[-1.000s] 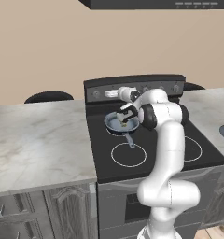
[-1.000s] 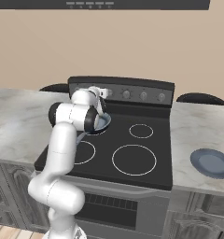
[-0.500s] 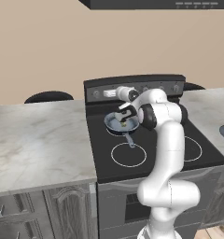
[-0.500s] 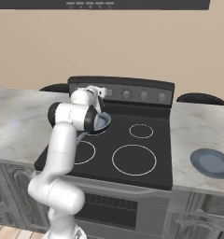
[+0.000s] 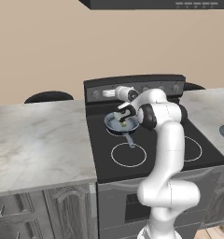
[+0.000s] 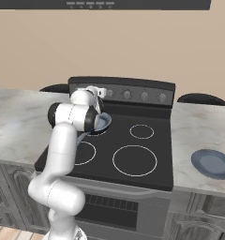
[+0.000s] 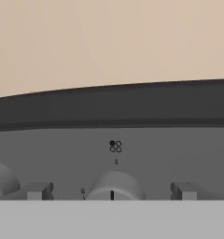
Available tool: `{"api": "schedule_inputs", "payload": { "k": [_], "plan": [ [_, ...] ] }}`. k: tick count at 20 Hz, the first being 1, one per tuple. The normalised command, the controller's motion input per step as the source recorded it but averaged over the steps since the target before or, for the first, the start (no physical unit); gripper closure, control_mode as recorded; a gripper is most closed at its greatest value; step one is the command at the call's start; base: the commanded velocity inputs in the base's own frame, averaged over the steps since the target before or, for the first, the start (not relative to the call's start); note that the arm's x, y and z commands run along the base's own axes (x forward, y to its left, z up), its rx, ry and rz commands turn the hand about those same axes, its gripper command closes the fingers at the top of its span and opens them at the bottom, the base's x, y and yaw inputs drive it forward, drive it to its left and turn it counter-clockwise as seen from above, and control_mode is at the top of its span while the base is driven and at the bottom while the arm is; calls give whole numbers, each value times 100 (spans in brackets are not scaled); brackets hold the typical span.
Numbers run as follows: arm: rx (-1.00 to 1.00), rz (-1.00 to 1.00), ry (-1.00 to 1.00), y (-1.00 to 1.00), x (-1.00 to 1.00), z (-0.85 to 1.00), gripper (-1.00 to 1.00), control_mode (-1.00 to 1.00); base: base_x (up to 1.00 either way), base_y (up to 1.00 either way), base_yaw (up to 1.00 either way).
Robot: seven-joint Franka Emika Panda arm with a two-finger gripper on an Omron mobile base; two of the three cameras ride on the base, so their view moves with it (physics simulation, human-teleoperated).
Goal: Pick up the butter stick and place it in the pan. Then turn on the burner for the pan.
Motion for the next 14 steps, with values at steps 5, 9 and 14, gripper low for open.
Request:
{"api": "schedule_inputs", "payload": {
  "k": [5, 9, 14],
  "plan": [
    [0, 0, 0, 1, 0, 0, -100, -100, 0, 0, 0],
    [0, 0, 0, 0, 0, -1, -100, -100, 0, 0, 0],
    [0, -1, 0, 0, 0, -6, -100, -100, 0, 0, 0]
  ]
}}
